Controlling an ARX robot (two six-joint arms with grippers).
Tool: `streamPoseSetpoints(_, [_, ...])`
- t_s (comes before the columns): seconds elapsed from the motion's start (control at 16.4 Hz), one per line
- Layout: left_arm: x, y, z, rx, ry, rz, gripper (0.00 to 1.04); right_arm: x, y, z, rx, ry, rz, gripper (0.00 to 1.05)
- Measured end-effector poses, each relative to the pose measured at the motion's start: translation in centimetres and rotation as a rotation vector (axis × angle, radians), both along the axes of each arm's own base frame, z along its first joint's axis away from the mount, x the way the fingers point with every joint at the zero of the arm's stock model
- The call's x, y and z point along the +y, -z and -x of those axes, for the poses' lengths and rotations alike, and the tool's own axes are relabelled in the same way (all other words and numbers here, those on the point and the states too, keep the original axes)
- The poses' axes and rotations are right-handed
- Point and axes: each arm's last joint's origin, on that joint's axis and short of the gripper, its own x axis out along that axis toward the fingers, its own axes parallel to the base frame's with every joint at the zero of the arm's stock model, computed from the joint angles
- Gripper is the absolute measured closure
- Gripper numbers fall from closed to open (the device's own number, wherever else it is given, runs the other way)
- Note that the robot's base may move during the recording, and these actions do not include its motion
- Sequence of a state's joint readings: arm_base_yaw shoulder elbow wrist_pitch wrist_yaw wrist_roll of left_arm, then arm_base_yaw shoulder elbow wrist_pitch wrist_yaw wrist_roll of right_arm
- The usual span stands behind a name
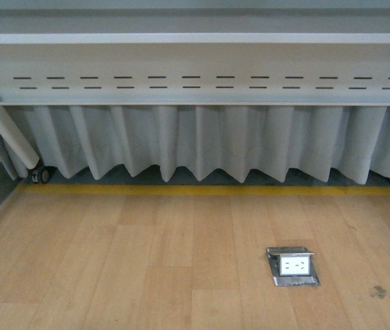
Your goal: Wind up and store yellow beetle toy
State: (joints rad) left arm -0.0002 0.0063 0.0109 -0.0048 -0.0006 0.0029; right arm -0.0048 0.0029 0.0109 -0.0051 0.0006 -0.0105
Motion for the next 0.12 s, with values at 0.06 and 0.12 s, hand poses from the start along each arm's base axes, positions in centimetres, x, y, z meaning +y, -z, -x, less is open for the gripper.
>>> streamPoseSetpoints(0.06, [0.0, 0.0, 0.0, 0.0, 0.0, 0.0, 0.07, 0.0, 0.0, 0.0, 0.0, 0.0, 0.0, 0.07])
streamPoseSetpoints(0.12, [0.0, 0.0, 0.0, 0.0, 0.0, 0.0, 0.07, 0.0, 0.0, 0.0, 0.0, 0.0, 0.0, 0.07])
